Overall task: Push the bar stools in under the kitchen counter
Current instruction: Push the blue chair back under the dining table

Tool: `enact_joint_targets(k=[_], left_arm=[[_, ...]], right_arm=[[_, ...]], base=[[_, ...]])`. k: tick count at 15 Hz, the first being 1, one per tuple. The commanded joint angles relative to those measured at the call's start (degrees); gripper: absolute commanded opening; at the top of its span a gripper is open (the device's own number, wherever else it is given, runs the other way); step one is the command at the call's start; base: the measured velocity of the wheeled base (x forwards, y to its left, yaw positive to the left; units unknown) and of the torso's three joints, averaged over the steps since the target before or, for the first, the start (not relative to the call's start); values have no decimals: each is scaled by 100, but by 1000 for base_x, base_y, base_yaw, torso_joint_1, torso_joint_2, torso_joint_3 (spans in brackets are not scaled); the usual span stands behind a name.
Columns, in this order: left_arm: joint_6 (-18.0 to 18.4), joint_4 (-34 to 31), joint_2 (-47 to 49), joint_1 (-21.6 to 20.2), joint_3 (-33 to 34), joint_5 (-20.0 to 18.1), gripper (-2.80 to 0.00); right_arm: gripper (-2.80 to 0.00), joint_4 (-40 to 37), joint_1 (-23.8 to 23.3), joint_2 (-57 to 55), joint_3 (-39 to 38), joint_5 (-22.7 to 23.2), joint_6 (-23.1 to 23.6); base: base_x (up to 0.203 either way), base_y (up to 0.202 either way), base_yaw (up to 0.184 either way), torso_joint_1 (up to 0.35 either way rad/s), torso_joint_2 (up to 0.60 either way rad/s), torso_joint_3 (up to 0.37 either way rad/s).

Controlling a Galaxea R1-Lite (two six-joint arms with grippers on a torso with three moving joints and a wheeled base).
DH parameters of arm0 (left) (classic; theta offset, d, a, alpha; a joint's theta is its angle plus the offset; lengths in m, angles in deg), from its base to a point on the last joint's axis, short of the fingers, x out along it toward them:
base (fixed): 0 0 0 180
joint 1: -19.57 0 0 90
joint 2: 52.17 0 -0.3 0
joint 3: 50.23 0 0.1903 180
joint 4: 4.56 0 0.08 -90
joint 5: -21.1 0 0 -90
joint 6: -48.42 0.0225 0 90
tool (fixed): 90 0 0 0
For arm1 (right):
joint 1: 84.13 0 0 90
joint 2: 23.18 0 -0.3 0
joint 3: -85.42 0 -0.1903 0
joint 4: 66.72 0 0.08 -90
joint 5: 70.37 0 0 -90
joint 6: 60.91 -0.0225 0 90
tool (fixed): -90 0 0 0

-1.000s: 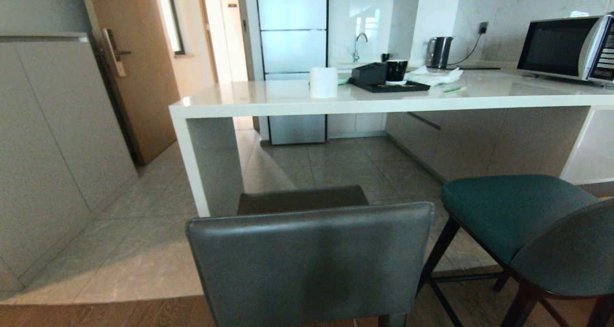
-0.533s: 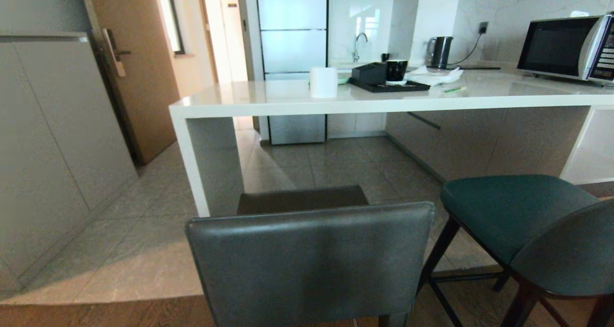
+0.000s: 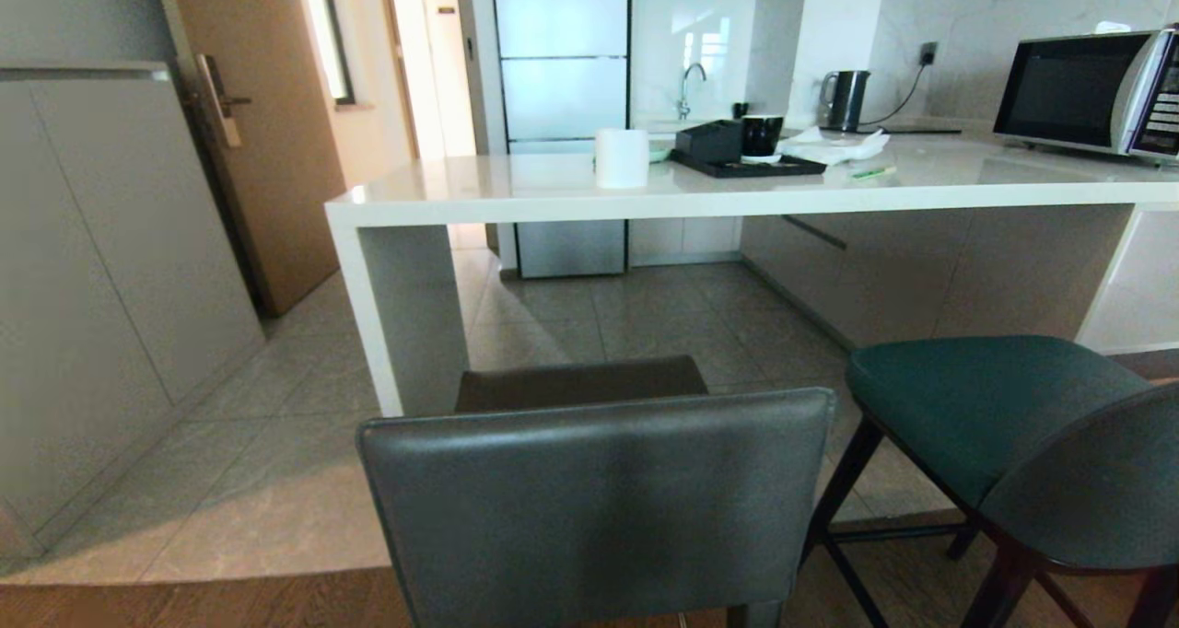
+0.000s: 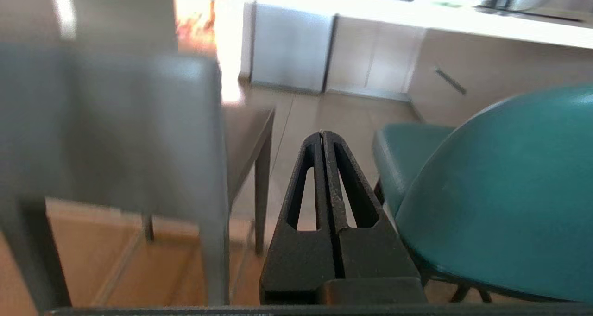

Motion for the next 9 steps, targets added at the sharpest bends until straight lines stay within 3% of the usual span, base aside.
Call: enact_joint_targets(k=[1, 3, 4, 6, 8, 9], left_arm=[[-89, -107, -292, -2, 209, 9, -280], [-244, -98, -294, -4, 426, -25, -280], [-438, -92, -294, -9, 437, -50, -280], [-610, -30, -294, -9, 502, -2, -280], [-610, 258, -308, 2, 746, 395, -280], [-884, 313, -311, 2, 766, 628, -280]], right_arm=[[-280, -188, -35, 610, -249, 114, 153], [-280, -521, -70, 992, -754, 164, 232], [-280, -441, -79, 971, -1091, 144, 58], [-280, 231, -85, 955, -1737, 6, 36], [-280, 430, -88, 952, -1851, -206, -90], [-280, 387, -88, 953, -1860, -547, -190]], base=[[0, 0, 0, 0, 0, 0], [0, 0, 0, 0, 0, 0], [0, 0, 0, 0, 0, 0], [0, 0, 0, 0, 0, 0], [0, 0, 0, 0, 0, 0], [0, 0, 0, 0, 0, 0]])
